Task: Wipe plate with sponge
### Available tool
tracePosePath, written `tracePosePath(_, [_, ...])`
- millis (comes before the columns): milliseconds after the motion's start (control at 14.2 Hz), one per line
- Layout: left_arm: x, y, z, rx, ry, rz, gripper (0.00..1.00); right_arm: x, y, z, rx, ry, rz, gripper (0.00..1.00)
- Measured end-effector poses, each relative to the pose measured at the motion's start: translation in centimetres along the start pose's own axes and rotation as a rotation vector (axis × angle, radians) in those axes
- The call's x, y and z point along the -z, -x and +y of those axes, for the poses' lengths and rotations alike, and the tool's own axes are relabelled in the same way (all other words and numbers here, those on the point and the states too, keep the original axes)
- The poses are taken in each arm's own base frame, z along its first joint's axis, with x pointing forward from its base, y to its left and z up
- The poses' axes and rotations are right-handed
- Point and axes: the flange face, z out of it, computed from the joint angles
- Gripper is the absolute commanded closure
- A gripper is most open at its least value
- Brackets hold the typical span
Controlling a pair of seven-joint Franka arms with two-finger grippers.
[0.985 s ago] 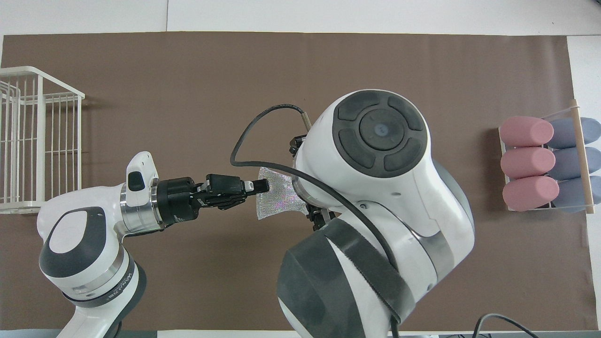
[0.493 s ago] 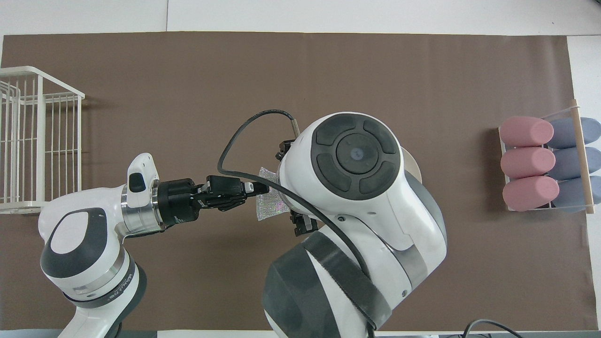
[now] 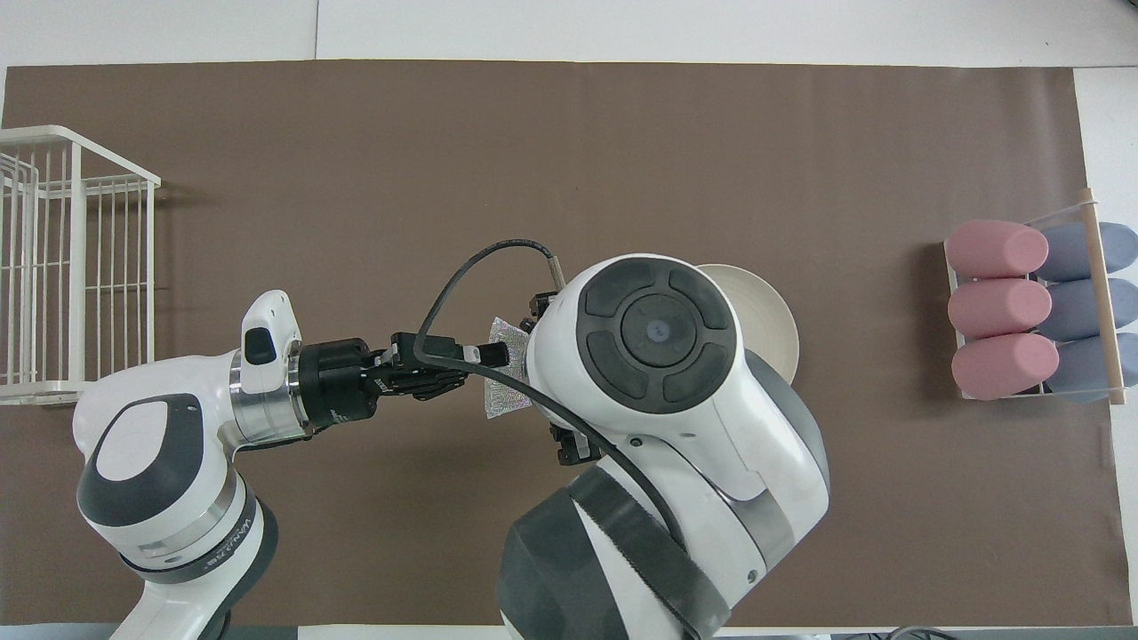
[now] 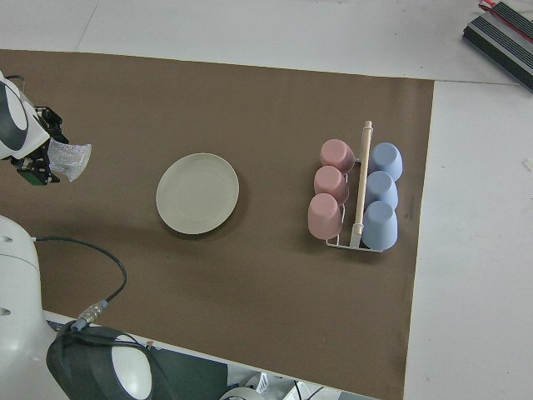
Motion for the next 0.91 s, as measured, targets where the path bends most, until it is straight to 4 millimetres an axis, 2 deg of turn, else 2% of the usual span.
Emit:
tracePosePath(70, [-0.01,0.01,-0.03,0.001,0.0,0.0,1.0,0.04,-0.01,0.02,0.0,-0.001,-0.001,0.96])
tracePosePath(141, [-0.02,0.04,-0.06,0.001,0.0,-0.001,1.0,0.09,-0.01,0.03,0.0,-0.002,-0.001,1.0])
tracePosePath(774, [-0.28,0.36,-0.35,0.004,-0.004,-0.009,1.0,0.14,-0.08,-0.01,0.004,-0.007,-0.003,1.0])
tracePosePath(845, [-0.29,0.37,-0.35,0.004,-0.004,-0.01,0.61,0.27,-0.12,0.01,0.009,-0.009,-0.004,1.0])
tracePosePath(915, [-0.29,0.39,-0.31,0.003,-0.004,-0.01,0.01,0.44,-0.18,0.03,0.016,-0.012,-0.005,1.0])
